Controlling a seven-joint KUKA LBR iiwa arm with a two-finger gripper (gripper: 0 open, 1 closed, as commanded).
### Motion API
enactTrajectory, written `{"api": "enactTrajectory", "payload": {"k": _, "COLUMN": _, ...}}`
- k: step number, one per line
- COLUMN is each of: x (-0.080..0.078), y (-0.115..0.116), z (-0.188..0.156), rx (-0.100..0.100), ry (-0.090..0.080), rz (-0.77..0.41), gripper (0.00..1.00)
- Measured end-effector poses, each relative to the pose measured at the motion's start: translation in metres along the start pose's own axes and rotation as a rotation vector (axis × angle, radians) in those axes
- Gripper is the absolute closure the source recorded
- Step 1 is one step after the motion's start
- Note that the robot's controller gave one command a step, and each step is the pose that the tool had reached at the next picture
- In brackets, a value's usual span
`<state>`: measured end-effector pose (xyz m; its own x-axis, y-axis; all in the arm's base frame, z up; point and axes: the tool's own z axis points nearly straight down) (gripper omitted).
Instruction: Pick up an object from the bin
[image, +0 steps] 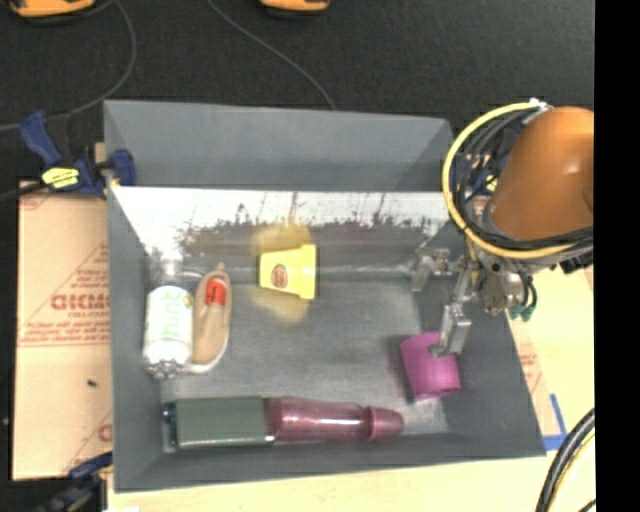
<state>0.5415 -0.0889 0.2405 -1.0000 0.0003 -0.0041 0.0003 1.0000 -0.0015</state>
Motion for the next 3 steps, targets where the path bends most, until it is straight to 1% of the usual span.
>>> {"api": "enactTrajectory", "payload": {"k": 1, "x": -0.052, "y": 0.007, "z": 0.018, "rx": 0.000, "ry": 0.001, "rz": 0.281, "gripper": 0.00}}
{"api": "enactTrajectory", "payload": {"k": 2, "x": -0.033, "y": 0.030, "z": 0.042, "rx": 0.001, "ry": -0.002, "rz": -0.031, "gripper": 0.00}}
{"api": "enactTrajectory", "payload": {"k": 3, "x": -0.031, "y": -0.019, "z": -0.005, "rx": 0.000, "ry": -0.003, "rz": 0.279, "gripper": 0.00}}
